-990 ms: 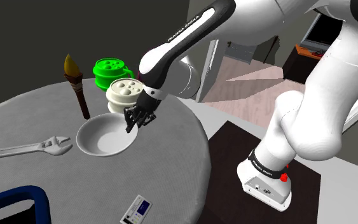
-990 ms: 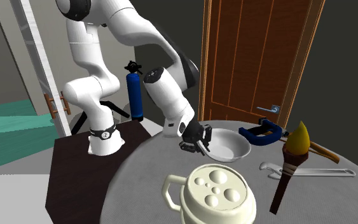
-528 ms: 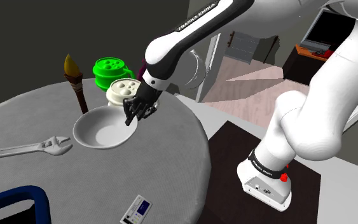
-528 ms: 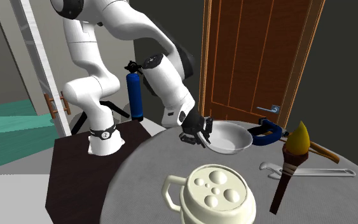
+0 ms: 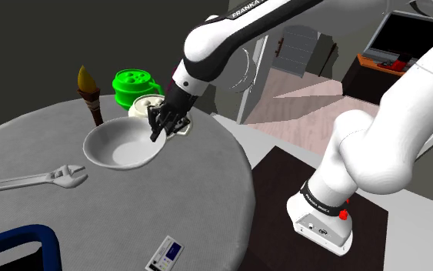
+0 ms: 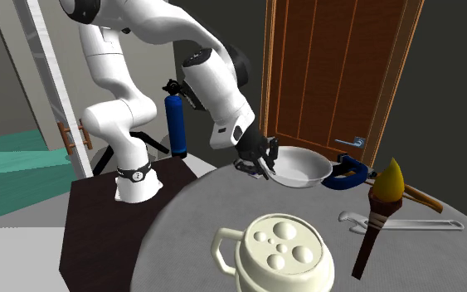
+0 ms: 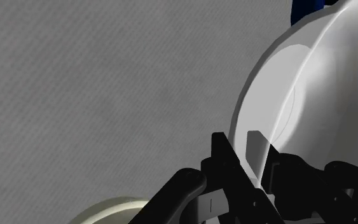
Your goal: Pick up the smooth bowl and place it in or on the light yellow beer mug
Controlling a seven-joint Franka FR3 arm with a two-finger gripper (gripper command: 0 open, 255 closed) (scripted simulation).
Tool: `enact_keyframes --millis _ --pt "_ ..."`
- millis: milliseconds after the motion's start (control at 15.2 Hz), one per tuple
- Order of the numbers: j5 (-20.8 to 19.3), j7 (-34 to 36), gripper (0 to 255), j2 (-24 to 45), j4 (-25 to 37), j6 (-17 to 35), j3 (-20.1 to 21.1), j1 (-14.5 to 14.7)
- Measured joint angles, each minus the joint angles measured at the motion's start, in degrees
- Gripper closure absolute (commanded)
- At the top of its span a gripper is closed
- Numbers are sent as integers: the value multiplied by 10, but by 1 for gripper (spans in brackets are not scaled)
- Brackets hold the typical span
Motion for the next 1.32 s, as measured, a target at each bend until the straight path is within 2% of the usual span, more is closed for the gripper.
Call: enact_keyframes --millis 1122,1320 --pt "-99 108 255 -76 55 -116 5 -29" --pt "-103 83 255 -69 69 -137 -18 -42"
